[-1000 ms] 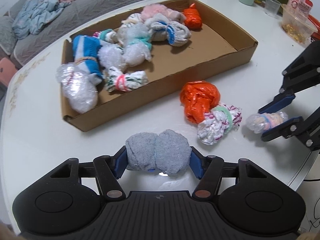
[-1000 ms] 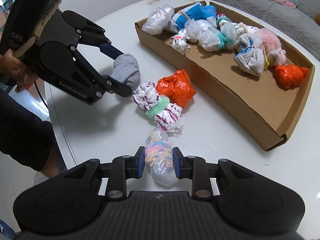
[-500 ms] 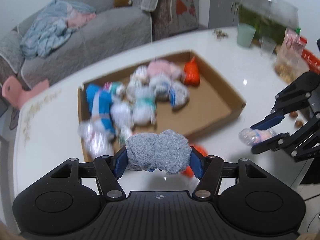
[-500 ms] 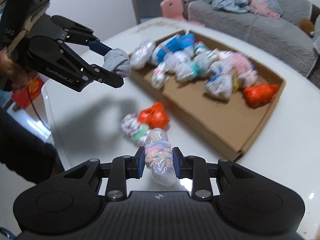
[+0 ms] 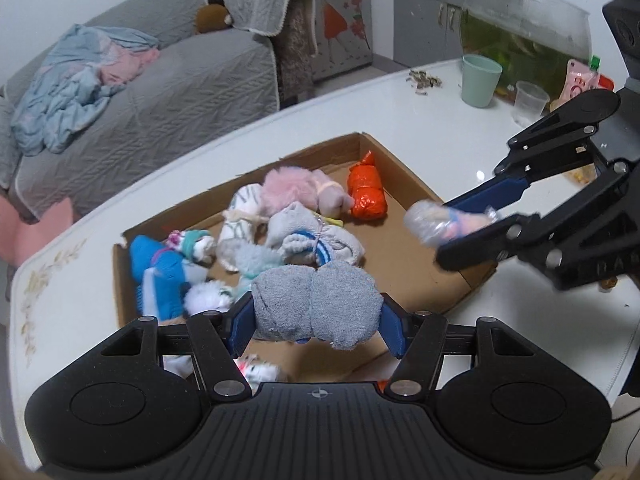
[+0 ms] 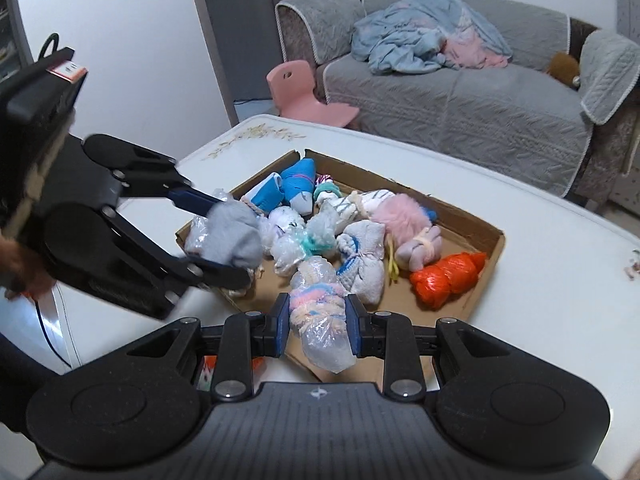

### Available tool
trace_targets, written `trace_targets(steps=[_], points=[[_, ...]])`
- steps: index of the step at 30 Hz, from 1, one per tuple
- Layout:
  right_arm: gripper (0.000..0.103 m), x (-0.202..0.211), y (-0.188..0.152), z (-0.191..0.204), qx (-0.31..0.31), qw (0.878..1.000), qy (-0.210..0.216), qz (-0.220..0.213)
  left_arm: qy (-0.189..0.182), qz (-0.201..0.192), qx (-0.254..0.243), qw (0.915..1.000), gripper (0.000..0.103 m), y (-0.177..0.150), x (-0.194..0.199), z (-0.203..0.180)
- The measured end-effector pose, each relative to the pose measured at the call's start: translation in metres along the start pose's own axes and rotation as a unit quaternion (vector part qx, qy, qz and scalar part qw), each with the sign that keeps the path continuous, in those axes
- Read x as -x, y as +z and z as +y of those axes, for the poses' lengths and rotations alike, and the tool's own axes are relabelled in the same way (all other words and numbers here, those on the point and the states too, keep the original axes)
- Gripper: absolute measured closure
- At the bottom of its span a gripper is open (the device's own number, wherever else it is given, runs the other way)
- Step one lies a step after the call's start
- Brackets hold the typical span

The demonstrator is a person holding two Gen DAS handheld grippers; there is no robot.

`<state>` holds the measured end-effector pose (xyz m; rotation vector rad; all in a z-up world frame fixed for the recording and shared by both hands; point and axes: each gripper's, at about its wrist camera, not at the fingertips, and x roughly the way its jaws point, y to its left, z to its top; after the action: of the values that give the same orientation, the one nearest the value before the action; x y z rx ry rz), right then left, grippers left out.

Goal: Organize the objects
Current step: 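Place both items into the tray and open both grippers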

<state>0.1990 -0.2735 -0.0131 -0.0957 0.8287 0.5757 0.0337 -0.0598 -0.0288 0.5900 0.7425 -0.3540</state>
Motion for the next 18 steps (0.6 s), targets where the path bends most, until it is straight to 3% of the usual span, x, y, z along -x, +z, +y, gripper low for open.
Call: trace_targets(steps=[9, 18], points=[[0.077, -0.040, 0.005, -0.004, -0.004, 0.999, 0.011, 0.035, 0.004, 0.049, -0.023, 0.9985, 0.035, -0.010, -0.046, -0.001], [0.077, -0.075, 0.008, -0.004, -0.006, 0.997, 0.021, 0.068, 0.010, 0.087, -0.012, 0.9961, 0.035, -0.027, -0.070, 0.014]])
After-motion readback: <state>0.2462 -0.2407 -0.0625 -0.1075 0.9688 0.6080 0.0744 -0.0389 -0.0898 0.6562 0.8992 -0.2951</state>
